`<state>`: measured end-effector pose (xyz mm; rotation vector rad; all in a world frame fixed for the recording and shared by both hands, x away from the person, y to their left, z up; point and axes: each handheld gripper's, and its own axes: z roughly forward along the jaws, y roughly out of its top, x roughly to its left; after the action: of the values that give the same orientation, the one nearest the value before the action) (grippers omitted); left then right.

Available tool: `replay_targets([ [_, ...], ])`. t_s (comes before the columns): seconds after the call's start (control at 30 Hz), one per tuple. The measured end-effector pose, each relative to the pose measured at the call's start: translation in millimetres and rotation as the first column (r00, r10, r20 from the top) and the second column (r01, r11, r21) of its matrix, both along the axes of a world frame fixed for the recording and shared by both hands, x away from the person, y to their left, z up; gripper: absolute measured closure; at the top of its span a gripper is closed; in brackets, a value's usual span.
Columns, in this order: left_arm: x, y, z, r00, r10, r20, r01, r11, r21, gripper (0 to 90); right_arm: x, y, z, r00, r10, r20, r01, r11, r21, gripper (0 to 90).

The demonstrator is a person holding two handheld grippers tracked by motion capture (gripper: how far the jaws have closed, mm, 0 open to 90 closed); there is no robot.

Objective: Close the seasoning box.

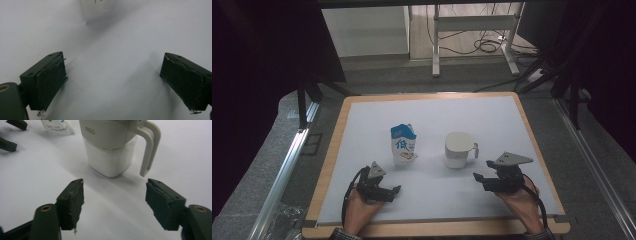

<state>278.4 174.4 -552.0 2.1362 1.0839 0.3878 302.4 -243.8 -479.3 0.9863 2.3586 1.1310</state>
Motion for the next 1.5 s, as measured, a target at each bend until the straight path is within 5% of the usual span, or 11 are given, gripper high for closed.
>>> replay_targets([
  [0.5, 0.0, 0.1, 0.0, 1.0, 0.0, 0.0, 0.0, 1.0, 0.0, 6.3, -3.8, -35.6, -1.4, 0.9967, -0.079, -0.022, 0.079, 0.996, 0.032, 22.8],
  [1.07, -0.1, 0.0, 0.1, 1.0, 0.0, 0.0, 0.0, 1.0, 0.001, 6.3, -4.0, -45.3, -26.9, 0.9893, -0.142, -0.035, 0.14, 0.988, -0.064, 9.5],
  [1.5, -0.1, 0.0, 0.0, 1.0, 0.0, 0.001, 0.0, 1.0, 0.001, 6.3, -2.2, -38.8, -48.4, 0.9889, -0.142, -0.042, 0.137, 0.985, -0.107, 8.5],
])
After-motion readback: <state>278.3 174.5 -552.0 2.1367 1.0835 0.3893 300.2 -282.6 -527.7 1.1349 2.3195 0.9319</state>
